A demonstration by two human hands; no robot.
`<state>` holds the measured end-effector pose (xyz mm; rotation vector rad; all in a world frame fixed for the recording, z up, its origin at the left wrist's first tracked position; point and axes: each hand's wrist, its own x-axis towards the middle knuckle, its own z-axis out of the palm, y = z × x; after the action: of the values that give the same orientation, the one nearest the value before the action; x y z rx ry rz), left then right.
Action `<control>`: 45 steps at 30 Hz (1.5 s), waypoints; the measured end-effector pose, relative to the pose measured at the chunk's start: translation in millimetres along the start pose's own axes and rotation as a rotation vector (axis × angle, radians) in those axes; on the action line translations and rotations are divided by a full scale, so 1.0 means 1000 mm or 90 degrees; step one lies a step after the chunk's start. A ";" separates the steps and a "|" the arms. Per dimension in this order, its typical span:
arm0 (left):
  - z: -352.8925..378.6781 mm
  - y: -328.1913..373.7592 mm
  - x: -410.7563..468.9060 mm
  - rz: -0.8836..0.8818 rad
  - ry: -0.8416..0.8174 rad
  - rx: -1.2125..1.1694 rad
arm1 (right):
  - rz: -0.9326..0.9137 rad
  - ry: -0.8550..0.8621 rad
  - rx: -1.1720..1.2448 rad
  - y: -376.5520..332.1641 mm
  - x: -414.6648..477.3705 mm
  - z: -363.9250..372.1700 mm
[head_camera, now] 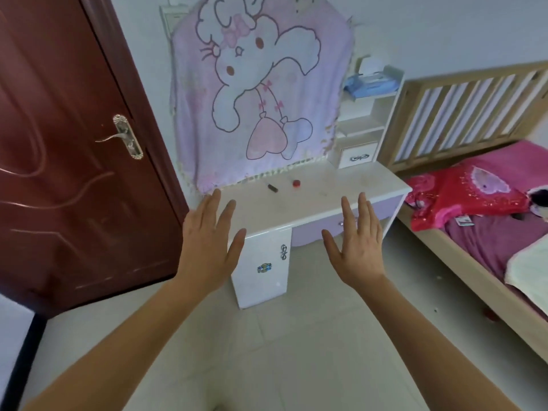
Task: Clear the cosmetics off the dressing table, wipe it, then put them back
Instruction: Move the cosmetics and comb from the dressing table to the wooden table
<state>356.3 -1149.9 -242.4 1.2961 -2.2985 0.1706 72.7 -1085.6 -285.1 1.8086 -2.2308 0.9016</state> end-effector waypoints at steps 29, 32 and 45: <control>0.382 -0.089 0.375 -0.132 -0.402 -0.061 | -0.017 -0.403 -0.102 0.180 0.405 0.289; 0.422 -0.100 0.391 -0.190 -0.454 -0.060 | -0.026 -0.490 -0.043 0.192 0.444 0.334; 0.531 -0.096 0.399 -0.380 -0.532 -0.105 | -0.126 -0.747 0.031 0.229 0.476 0.457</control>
<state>77.1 -1689.1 -527.8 2.1618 -2.2952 -0.8922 -149.8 -1703.2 -522.8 2.9849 -2.3905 -0.2979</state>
